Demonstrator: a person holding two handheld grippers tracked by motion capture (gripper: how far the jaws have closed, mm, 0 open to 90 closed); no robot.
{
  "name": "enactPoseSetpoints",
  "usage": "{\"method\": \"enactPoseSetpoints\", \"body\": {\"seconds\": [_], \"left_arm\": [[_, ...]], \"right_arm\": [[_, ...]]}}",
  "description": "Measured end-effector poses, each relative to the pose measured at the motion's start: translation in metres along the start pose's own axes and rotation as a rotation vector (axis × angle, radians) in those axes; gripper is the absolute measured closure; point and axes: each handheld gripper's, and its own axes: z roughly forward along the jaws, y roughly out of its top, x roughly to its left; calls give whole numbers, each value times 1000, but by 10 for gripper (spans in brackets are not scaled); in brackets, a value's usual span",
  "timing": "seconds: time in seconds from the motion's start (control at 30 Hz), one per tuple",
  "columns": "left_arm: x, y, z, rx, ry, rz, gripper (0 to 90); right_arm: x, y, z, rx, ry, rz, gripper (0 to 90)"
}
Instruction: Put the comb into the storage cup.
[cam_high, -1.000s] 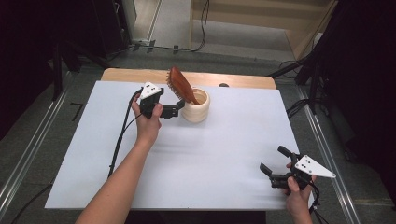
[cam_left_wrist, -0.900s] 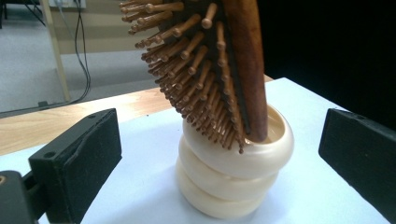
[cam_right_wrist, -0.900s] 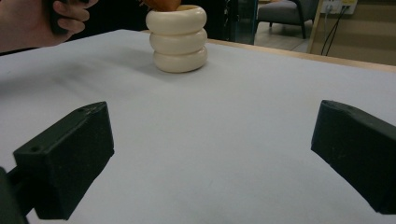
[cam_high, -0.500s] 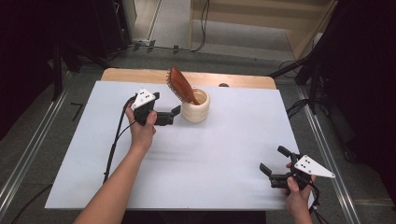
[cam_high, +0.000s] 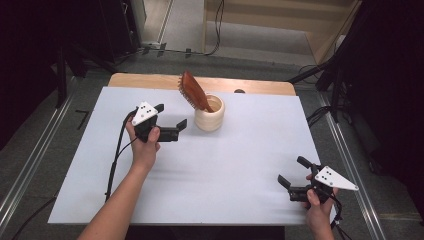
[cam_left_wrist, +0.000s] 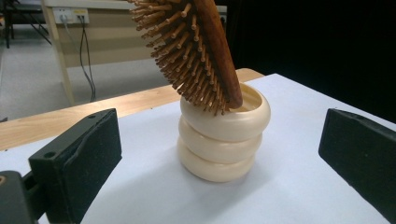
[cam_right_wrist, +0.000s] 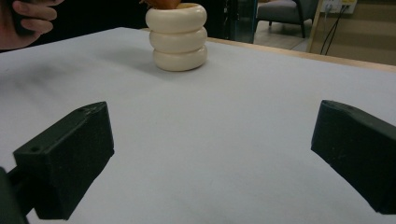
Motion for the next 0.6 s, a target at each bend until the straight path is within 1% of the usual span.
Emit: {"method": "enactPoseSetpoints", "body": {"seconds": [0.13,0.47,0.6], "left_arm": [[0,-2,-8,-7,5,8,0],[0,-12,-30,-21,11,7,0],[0,-17,-38,-19,15,19,0]], "right_arm": [[0,0,0,0,-1,-1,0],[0,0,0,2,-4,-3,0],[0,0,1,2,-7,-5,0]]}}
